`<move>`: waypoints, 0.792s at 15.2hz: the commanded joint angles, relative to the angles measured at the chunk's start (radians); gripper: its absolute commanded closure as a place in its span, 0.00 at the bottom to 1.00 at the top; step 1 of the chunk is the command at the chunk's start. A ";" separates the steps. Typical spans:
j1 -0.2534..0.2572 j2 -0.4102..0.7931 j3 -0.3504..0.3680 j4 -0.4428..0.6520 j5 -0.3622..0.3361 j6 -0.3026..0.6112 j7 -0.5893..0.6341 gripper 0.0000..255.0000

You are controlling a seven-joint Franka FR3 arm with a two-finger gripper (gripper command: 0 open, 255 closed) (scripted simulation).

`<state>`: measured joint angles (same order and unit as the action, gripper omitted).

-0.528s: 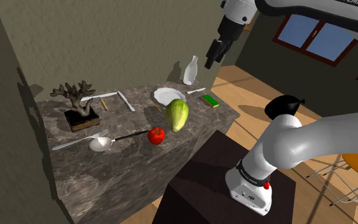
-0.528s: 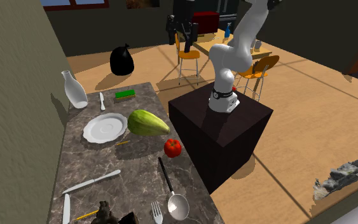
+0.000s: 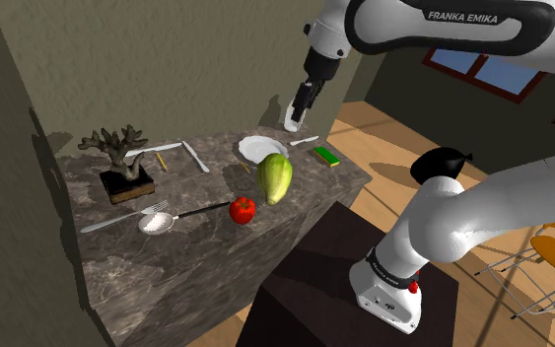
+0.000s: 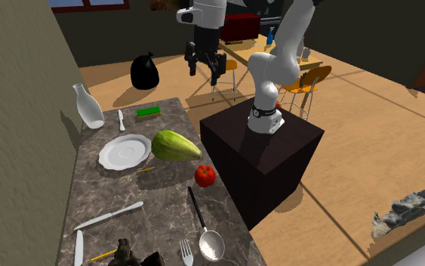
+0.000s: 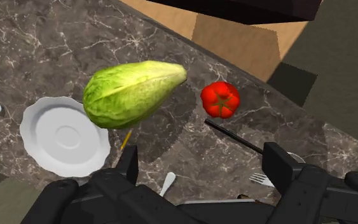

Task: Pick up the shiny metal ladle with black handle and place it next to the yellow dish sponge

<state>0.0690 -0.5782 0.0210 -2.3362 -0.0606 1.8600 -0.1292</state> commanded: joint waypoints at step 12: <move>0.086 0.406 0.026 0.047 -0.046 0.320 -0.230 0.00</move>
<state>0.1516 -0.2052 0.0461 -2.2961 -0.1015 2.1566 -0.3374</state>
